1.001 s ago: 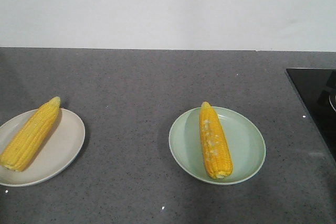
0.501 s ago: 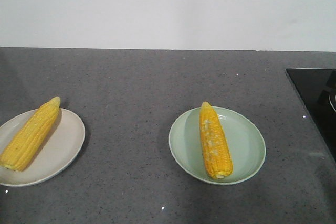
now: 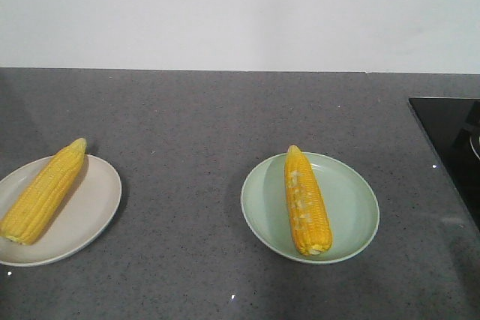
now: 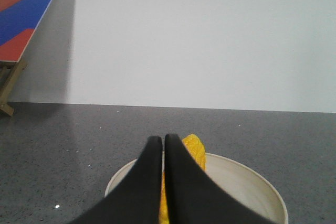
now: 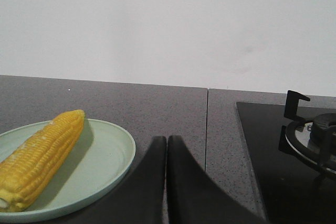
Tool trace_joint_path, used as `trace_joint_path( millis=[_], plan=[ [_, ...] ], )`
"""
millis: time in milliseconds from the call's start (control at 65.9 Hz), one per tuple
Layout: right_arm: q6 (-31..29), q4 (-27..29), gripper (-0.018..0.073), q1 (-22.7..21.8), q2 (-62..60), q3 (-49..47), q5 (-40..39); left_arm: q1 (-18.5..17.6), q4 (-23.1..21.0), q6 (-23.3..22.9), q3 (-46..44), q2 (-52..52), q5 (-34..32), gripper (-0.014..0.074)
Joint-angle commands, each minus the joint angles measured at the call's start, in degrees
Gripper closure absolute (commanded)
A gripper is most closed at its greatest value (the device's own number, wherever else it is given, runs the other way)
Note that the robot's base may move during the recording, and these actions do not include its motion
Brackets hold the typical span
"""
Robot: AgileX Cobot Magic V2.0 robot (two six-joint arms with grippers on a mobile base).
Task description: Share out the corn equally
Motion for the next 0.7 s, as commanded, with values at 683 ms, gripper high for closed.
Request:
trace_joint_path(
  millis=[683],
  plan=[
    [-0.04, -0.19, 0.0565, 0.03, -0.49, 0.46, -3.93, 0.2, -0.47, -0.07, -0.92, -0.91, -4.5, 0.0603]
  ],
)
